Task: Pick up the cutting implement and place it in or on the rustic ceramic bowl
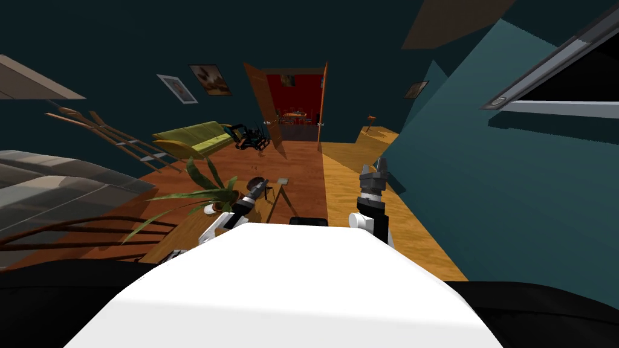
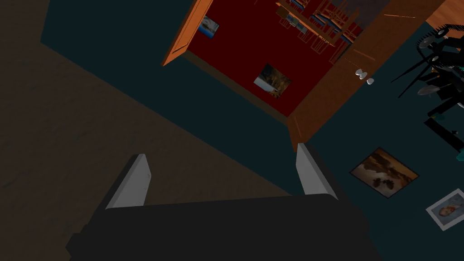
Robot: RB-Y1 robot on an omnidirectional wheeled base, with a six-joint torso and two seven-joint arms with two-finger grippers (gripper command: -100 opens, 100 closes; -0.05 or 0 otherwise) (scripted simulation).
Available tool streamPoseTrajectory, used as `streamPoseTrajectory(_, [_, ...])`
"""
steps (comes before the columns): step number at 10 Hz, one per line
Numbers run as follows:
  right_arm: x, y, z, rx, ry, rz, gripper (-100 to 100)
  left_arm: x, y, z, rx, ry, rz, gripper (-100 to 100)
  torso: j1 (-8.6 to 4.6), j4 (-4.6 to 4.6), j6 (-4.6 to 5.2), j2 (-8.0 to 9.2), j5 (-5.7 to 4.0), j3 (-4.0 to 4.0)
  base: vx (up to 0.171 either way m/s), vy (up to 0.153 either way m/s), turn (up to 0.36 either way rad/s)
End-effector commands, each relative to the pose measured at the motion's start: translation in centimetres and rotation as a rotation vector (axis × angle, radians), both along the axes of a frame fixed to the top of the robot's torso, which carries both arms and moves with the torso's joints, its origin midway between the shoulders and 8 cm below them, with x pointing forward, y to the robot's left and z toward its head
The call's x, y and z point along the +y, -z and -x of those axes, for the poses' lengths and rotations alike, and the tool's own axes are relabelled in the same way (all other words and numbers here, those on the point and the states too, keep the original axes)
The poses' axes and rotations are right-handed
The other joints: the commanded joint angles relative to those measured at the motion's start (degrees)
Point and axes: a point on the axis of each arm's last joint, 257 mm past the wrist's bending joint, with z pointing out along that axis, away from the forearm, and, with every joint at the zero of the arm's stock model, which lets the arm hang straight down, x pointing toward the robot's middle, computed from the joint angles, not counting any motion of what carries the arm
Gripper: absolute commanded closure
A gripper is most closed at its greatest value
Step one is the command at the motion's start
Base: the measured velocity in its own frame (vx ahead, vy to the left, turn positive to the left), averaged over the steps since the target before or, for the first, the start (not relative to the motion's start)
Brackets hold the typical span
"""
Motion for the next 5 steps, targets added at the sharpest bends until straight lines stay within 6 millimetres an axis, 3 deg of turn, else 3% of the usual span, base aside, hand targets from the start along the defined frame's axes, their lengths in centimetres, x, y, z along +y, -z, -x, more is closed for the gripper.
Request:
streamPoseTrajectory(1, [0.0, 0.0, 0.0, 0.000, 0.000, 0.000, 0, 1.5, 2.6, 0.4, 0.066, -0.010, -0.073, -100, 0.00, 0.00, 0.00, 0.00, 0.00, 0.00, 0.038, 0.026, -0.091])
streamPoseTrajectory(3, [0.0, 0.0, 0.0, 0.000, 0.000, 0.000, 0, 3.8, 6.2, 1.4, 0.157, -0.023, -0.168, -100, 0.06, -0.02, 0.01, -0.11, 0.02, -0.06, 0.055, 0.030, -0.068])
streamPoseTrajectory(4, [0.0, 0.0, 0.0, 0.000, 0.000, 0.000, 0, 3.8, 6.2, 1.4, 0.157, -0.023, -0.168, -100, 0.05, -0.03, -0.02, -0.13, 0.01, -0.08, 0.054, 0.020, -0.013])
streamPoseTrajectory(5, [0.0, 0.0, 0.0, 0.000, 0.000, 0.000, 0, 4.8, 7.8, 2.0, 0.199, -0.027, -0.213, -100, 0.02, -0.03, -0.01, -0.13, 0.00, -0.08, 0.049, 0.010, -0.037])
